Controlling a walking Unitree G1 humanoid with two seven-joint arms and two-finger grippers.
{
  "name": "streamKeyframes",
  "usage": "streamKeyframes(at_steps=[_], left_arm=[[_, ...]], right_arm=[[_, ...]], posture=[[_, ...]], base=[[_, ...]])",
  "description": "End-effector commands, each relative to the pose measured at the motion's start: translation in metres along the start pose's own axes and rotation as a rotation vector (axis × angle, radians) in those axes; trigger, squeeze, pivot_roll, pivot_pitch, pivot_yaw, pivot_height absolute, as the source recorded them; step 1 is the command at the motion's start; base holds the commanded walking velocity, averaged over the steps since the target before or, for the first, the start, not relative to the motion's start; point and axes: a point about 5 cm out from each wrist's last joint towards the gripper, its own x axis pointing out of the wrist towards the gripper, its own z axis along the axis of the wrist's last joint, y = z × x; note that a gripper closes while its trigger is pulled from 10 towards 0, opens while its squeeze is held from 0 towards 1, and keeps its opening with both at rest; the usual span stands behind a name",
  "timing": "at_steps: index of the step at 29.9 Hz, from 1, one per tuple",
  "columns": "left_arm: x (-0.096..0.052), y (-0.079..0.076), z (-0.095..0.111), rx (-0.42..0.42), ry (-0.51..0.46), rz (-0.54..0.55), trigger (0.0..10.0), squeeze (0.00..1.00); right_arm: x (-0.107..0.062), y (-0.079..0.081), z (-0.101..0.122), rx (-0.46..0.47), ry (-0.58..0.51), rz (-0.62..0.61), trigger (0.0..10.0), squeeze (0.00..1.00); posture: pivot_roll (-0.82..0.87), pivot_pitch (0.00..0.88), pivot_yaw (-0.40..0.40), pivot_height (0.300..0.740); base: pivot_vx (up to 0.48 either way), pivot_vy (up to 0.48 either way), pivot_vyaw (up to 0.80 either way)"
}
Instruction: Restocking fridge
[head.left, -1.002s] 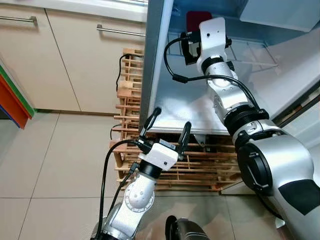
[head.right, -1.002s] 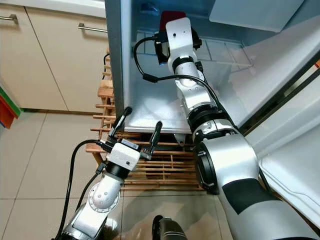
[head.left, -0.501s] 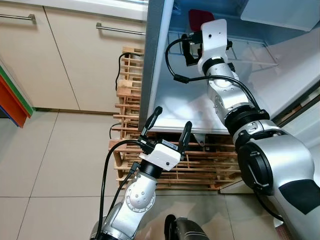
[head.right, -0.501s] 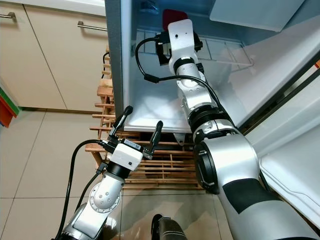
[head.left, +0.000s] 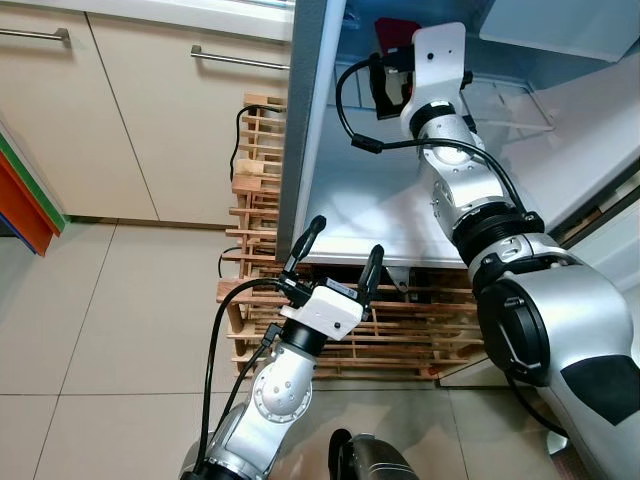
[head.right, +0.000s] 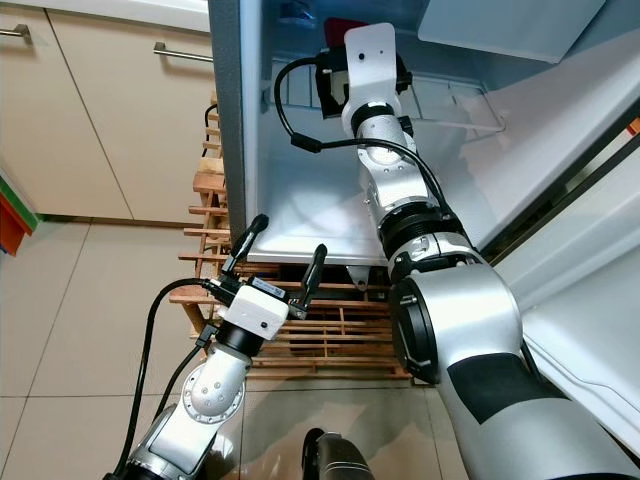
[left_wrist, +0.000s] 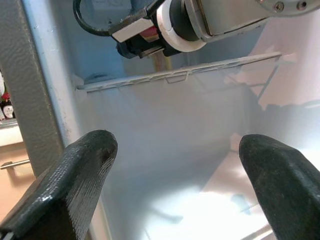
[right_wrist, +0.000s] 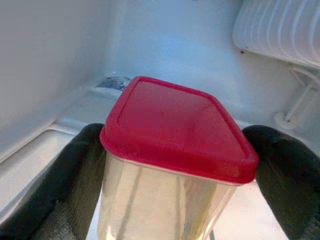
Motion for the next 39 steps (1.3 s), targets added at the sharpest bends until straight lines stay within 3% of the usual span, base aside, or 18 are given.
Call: streamKeyframes(at_steps=[1,10,17,18,19,20,31,34,39], left_arm=[[0.001,-0.007,-0.001,-0.012,0.008,-0.010,10.0,0.00],[0.005,-0.006,-0.004,-0.004,0.007,-0.007,10.0,0.00],[0.008,-0.005,-0.007,0.017,0.008,-0.007,10.0,0.00],[0.009,-0.004,-0.008,0.021,0.016,-0.005,10.0,0.00],[0.009,-0.003,-0.009,0.021,0.024,-0.002,10.0,0.00],[0.010,-0.002,-0.010,0.024,0.028,-0.013,10.0,0.00],[0.014,0.002,-0.016,0.023,0.032,-0.035,10.0,0.00],[0.018,0.006,-0.021,0.028,0.047,-0.050,10.0,0.00],[0.014,0.026,-0.027,-0.096,0.201,-0.016,10.0,0.00]], right_arm=[[-0.004,-0.001,-0.010,0.040,0.038,-0.001,10.0,1.00],[-0.008,0.007,-0.019,0.051,0.067,0.009,10.0,1.00],[-0.012,0.004,-0.019,0.016,0.050,0.000,10.0,1.00],[-0.014,0.004,-0.020,0.001,0.046,0.016,10.0,0.66],[-0.016,0.002,-0.020,-0.012,0.038,0.013,10.0,0.24],[-0.018,0.001,-0.021,-0.017,0.034,0.015,10.0,0.00],[-0.048,-0.016,-0.027,-0.008,0.061,-0.042,10.0,0.00],[-0.067,-0.022,-0.029,-0.025,0.079,-0.054,10.0,0.00],[-0.109,-0.034,-0.036,-0.027,0.050,-0.051,10.0,0.00]], posture=[[0.02,0.127,-0.184,0.740],[0.03,0.089,-0.192,0.740],[0.03,0.062,-0.199,0.740],[0.02,0.055,-0.200,0.740],[0.02,0.053,-0.201,0.740],[0.02,0.046,-0.203,0.740],[0.00,0.000,-0.198,0.740],[-0.01,0.000,-0.184,0.740],[0.00,0.000,-0.142,0.740]], base=[[0.000,0.000,0.00],[0.000,0.000,0.00],[0.000,0.000,0.00],[0.000,0.000,0.00],[0.000,0.000,0.00],[0.000,0.000,0.00],[0.000,0.000,0.00],[0.000,0.000,0.00],[0.000,0.000,0.00]])
